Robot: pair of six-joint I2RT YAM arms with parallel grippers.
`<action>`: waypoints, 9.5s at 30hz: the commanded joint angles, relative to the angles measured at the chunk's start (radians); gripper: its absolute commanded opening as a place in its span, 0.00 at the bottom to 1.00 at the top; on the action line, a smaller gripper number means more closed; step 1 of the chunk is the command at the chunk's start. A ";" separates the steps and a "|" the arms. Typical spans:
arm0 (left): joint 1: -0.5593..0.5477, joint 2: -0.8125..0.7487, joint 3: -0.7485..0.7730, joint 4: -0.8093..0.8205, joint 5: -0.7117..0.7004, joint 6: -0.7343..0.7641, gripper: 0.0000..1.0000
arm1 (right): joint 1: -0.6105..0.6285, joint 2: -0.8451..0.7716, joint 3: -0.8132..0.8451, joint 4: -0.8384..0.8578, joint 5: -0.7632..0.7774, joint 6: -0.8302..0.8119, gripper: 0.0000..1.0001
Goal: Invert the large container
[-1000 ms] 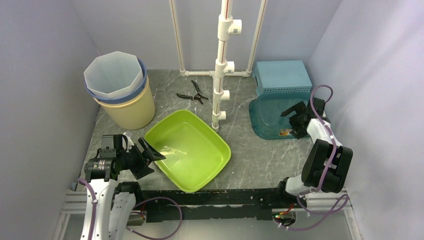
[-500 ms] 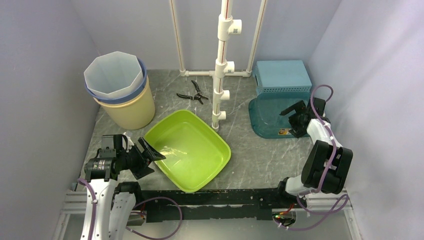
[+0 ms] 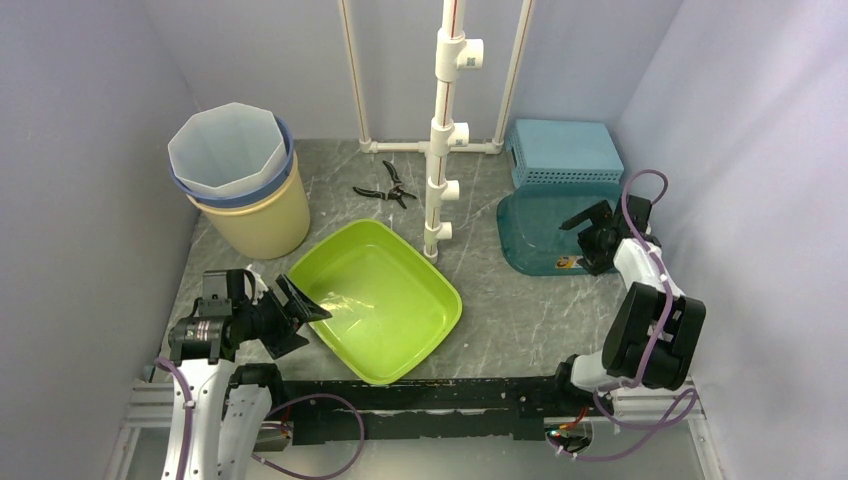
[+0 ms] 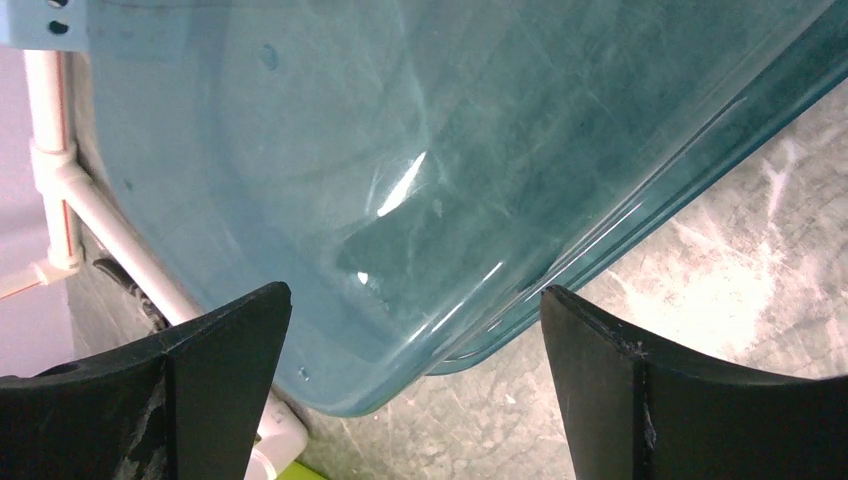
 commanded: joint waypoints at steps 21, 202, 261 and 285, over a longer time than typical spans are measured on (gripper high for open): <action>-0.001 -0.017 -0.041 0.072 0.051 -0.037 0.85 | 0.028 -0.715 -0.339 -0.127 -0.453 -0.077 0.94; -0.002 0.114 0.164 0.213 0.197 0.024 0.30 | 1.234 0.047 -0.306 0.634 -0.594 -0.161 0.00; -0.606 0.286 0.277 0.475 -0.087 -0.215 0.45 | 1.464 -0.008 -0.264 0.443 -0.028 0.060 0.30; -0.927 0.663 0.670 -0.096 -0.714 -0.155 0.34 | 1.525 0.063 -0.215 0.513 -0.010 0.081 0.23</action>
